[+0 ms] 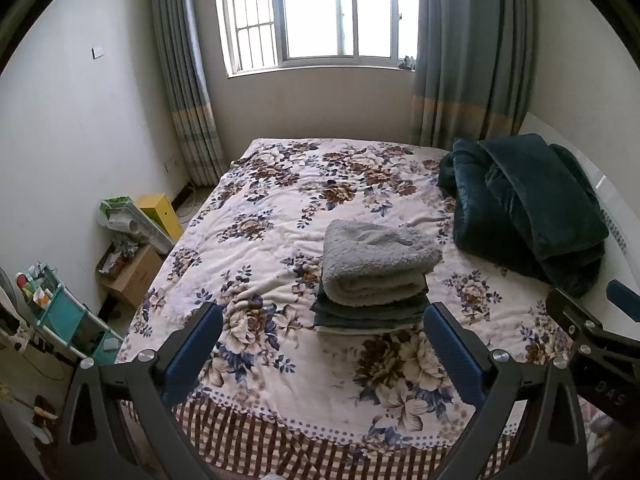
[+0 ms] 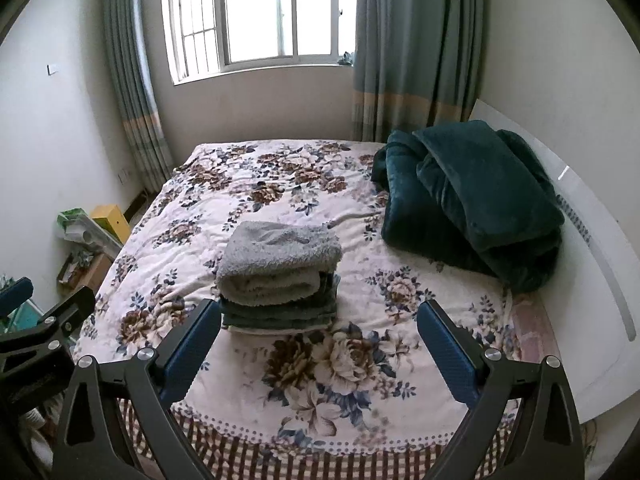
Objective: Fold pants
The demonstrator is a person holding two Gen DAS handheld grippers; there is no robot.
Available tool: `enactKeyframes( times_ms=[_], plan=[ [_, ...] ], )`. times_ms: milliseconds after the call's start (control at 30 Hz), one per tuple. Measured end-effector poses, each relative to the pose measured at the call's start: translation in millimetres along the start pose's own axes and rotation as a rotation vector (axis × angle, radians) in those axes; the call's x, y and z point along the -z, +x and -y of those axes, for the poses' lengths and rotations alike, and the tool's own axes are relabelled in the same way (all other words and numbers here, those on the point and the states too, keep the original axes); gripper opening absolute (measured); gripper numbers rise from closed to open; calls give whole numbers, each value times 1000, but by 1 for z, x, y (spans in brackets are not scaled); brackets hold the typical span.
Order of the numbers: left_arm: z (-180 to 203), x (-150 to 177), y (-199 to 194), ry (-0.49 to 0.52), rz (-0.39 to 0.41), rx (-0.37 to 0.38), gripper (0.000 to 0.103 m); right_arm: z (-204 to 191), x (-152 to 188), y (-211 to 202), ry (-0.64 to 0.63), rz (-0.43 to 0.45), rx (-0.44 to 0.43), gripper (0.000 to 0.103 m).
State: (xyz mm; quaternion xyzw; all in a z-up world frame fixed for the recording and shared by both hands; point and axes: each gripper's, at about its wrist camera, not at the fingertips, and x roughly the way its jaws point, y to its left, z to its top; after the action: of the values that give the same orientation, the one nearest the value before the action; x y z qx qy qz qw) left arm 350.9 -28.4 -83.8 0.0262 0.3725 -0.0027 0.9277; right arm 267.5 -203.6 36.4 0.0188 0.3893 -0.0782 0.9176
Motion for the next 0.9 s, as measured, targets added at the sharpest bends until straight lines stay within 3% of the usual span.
enactKeyframes(
  times_ms=[900],
  plan=[
    [-4,-1,9,6,-15,-1,103,2,11,7,8,-9,15,101]
  ],
)
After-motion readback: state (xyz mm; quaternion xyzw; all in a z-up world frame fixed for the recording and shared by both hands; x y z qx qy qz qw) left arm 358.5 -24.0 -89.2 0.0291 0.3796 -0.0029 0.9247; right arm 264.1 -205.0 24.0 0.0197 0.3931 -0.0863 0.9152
